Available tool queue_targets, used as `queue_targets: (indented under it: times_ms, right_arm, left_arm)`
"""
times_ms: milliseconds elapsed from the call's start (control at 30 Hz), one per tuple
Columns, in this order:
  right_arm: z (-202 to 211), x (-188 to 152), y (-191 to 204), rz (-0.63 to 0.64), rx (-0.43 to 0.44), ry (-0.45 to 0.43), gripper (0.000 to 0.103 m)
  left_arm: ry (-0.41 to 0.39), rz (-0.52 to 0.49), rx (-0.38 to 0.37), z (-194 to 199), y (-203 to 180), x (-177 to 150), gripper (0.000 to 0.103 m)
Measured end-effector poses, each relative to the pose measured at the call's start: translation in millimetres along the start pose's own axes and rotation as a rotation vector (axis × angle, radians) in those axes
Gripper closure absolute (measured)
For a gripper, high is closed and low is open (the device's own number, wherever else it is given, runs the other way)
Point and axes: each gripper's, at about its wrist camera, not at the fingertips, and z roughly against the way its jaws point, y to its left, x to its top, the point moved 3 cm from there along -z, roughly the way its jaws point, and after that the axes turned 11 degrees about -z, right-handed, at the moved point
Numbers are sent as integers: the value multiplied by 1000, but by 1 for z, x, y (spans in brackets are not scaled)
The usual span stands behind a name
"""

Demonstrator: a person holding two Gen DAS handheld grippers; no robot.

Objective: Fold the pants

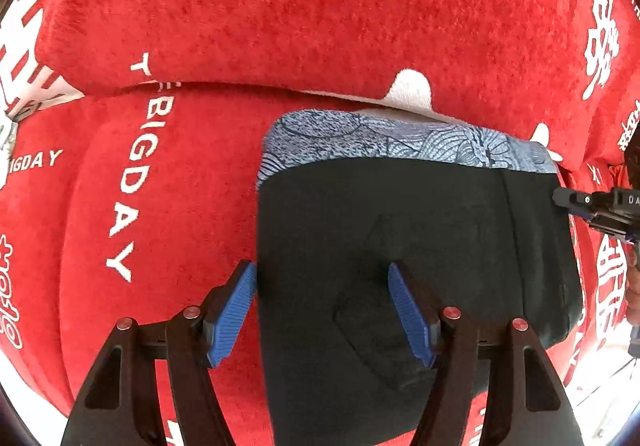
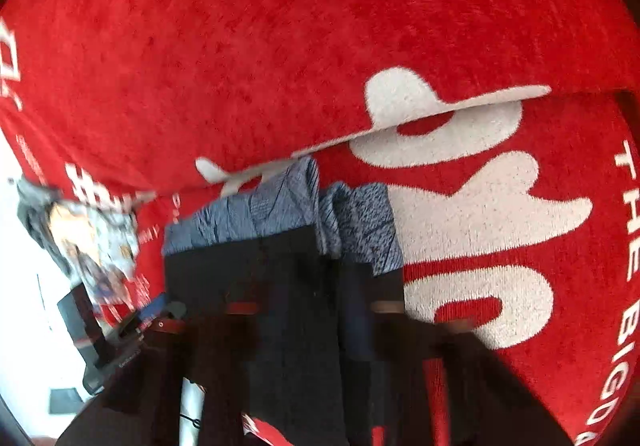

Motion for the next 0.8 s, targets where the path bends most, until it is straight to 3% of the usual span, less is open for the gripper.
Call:
queue_targets:
  times_ms: [67,233,633,667,700,800]
  right_arm:
    - [1,-3,6,47,-44,-6,94]
    - [-10,-14,6,85,-143,2,95]
    - [16,-50,-5,73,-236,-28,94]
    - [19,-53,-6,67,-239,-34,94]
    - [21,-57,-6,65,-238,-38,94]
    - [23,-70,4,83,-248,-44,94]
  left_arm:
    - [9,-8,1,-1,-2,-1,24]
    - [30,-18,-9,-3,-3,-4,24]
    - [68,-21,-24,-8,3,1,24]
    - [71,-26,-20,-8,3,1,21]
    - [79,-30,-9,-9,2,1,10]
    - [88,-46,17,-10,2,-1,6]
